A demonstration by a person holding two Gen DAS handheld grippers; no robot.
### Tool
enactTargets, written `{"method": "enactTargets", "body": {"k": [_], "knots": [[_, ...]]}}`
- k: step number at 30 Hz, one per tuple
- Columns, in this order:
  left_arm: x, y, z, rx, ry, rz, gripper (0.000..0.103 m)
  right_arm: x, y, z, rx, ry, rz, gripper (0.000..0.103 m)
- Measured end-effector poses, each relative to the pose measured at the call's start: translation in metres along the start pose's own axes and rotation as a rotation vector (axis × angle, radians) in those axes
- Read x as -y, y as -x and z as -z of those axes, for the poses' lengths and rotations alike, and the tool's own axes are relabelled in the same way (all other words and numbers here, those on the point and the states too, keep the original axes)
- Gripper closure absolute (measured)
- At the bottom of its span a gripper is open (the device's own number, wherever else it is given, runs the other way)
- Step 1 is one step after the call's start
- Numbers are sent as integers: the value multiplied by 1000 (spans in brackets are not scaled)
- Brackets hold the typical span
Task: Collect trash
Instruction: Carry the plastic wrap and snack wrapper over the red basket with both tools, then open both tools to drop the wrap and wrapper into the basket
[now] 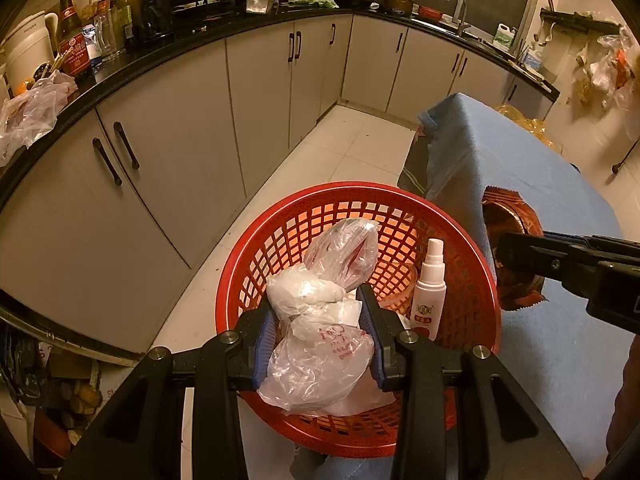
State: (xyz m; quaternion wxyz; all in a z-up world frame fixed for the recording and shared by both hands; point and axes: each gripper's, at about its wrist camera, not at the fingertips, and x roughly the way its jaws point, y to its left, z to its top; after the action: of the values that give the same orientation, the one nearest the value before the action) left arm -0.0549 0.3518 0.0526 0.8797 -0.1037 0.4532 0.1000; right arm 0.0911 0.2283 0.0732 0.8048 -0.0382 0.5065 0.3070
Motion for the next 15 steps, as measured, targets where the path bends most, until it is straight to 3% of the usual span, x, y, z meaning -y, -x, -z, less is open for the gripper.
{"method": "enactTargets", "body": {"k": [15], "knots": [[0,-4,-2,-12,0,-17,65,0,-14,-11,-17,8,-26,72]]}}
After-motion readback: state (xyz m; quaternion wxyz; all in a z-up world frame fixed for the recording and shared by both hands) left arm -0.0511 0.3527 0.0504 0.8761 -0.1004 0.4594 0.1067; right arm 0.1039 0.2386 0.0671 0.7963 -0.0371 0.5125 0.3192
